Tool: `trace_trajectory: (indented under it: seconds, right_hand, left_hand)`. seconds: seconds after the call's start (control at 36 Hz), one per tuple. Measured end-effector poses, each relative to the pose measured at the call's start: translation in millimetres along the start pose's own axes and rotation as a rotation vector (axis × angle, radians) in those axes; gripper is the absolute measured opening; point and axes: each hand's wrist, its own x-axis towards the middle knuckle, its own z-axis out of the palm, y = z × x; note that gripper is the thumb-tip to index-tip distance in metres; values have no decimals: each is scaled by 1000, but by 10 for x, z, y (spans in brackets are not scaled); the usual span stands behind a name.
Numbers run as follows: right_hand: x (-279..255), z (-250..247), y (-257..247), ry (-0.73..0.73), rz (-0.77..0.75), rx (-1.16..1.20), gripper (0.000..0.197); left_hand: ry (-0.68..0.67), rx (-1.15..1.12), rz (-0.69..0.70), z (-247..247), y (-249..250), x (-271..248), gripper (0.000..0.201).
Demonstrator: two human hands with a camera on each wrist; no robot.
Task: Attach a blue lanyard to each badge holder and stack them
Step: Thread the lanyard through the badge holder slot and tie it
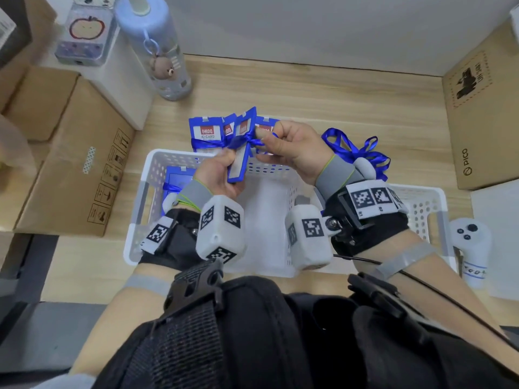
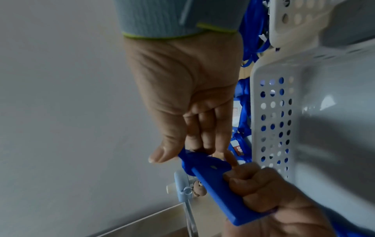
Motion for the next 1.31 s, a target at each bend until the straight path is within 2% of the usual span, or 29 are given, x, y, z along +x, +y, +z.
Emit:
trace_trajectory:
  seconds: [0.08,0.19,0.28,0.42,0.64,0.86,1.03,1.17,1.31]
  right_hand:
    - [74,-35,-25,100,1,69,27]
    - [185,-97,-93,259,1,54,24]
    - [304,-123,-123,321,4,26,22]
    - [453,-141,-84,352,10,13,23]
    - [573,-151,152,314,99,-197,23]
    - [621,-178,292,314,221,-301,22]
    - [618,-164,306,311,264,-340,17]
    - [599,-189,314,253,272,-396,18]
    - [530,-184,273,247,204,-509,16]
  left_hand:
    - [-32,163,202,18,66,58,24]
    - [-14,371,375,96,205,152,23]
    - [23,469,494,128,306,293,30]
    - [104,772,633,99,386,450,36]
    - [268,1145,639,-39,373,601,30]
    - [421,1370,545,-69,380,618,28]
    - [438,1447,483,-64,412,628,26]
    - [427,1477,437,-71,422,596,25]
    - [469,1409,511,-88,404,503,24]
